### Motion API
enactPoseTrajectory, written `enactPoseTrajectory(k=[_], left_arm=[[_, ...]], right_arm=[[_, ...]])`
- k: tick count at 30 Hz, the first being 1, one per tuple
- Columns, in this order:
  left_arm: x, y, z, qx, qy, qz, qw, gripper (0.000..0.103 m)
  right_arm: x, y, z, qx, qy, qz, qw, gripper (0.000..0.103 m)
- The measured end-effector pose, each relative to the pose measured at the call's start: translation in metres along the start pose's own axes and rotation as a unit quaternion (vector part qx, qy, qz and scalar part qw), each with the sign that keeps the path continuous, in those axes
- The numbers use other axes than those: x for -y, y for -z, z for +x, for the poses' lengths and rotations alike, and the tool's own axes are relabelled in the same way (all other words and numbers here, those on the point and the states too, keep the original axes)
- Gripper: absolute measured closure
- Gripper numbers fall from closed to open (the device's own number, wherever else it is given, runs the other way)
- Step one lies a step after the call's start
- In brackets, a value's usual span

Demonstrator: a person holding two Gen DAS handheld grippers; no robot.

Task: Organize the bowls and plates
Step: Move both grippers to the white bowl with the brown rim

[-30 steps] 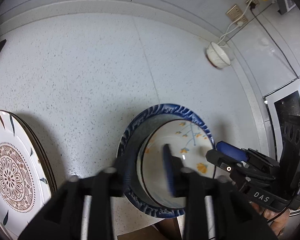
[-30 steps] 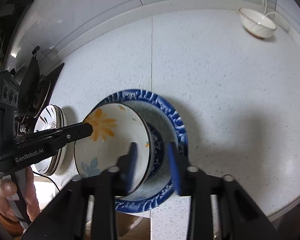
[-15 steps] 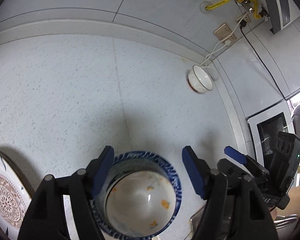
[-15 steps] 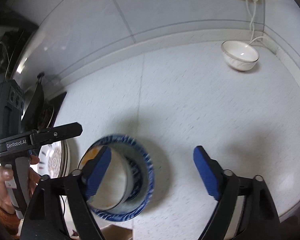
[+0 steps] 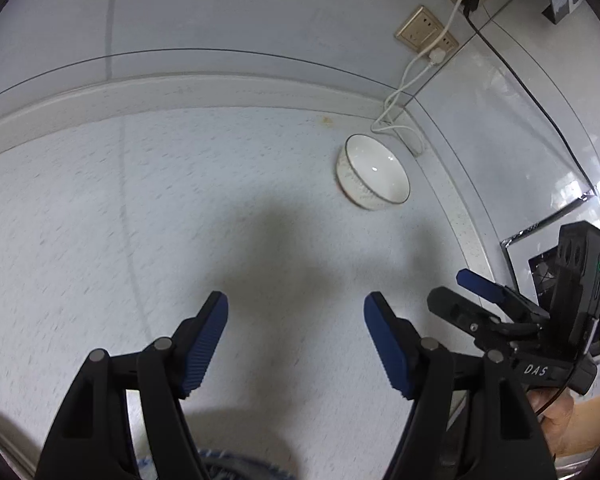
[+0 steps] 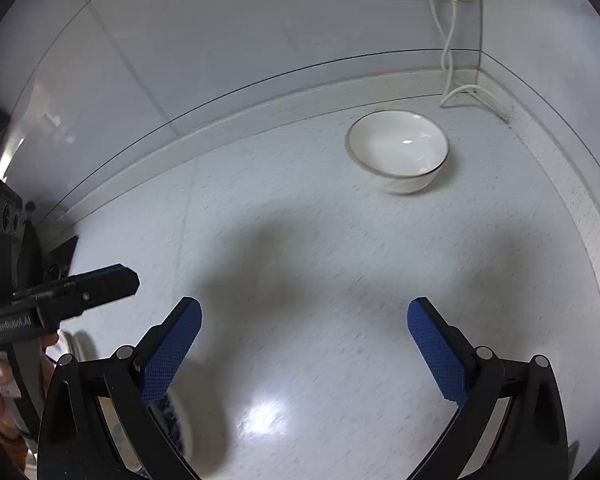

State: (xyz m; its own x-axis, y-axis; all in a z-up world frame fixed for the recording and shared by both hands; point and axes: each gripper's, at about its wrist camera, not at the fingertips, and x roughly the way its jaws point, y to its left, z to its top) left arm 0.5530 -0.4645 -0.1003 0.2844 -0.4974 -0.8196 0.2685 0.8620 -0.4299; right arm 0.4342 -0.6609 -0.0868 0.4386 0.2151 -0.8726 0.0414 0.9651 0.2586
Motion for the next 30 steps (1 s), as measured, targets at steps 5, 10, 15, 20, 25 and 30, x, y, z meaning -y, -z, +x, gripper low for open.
enactPoseTrajectory(k=[5, 10, 15, 20, 25, 30], left_arm=[[0.016, -0.041, 0.04, -0.012, 0.018, -0.005, 0.9998, 0.033], [0.026, -0.078, 0.076, -0.02, 0.025, -0.018, 0.9993, 0.033], [0.034, -0.107, 0.116, -0.038, 0.028, -0.031, 0.9984, 0.033], [0.035, -0.125, 0.156, -0.066, 0.036, -0.055, 0.9957, 0.033], [0.043, -0.134, 0.184, -0.086, 0.004, -0.037, 0.9956, 0.033], [0.043, -0.137, 0.204, -0.108, 0.0, -0.038, 0.9934, 0.035]], right_arm=[[0.039, -0.043, 0.018, -0.005, -0.003, 0.032, 0.999, 0.001], [0.068, -0.077, 0.037, -0.01, 0.008, 0.054, 0.998, 0.001], [0.086, -0.102, 0.062, -0.026, -0.002, 0.061, 0.998, 0.001], [0.102, -0.117, 0.084, -0.044, -0.011, 0.076, 0.996, 0.001], [0.119, -0.122, 0.107, -0.059, -0.021, 0.091, 0.994, 0.002], [0.133, -0.121, 0.124, -0.065, -0.036, 0.104, 0.992, 0.02]])
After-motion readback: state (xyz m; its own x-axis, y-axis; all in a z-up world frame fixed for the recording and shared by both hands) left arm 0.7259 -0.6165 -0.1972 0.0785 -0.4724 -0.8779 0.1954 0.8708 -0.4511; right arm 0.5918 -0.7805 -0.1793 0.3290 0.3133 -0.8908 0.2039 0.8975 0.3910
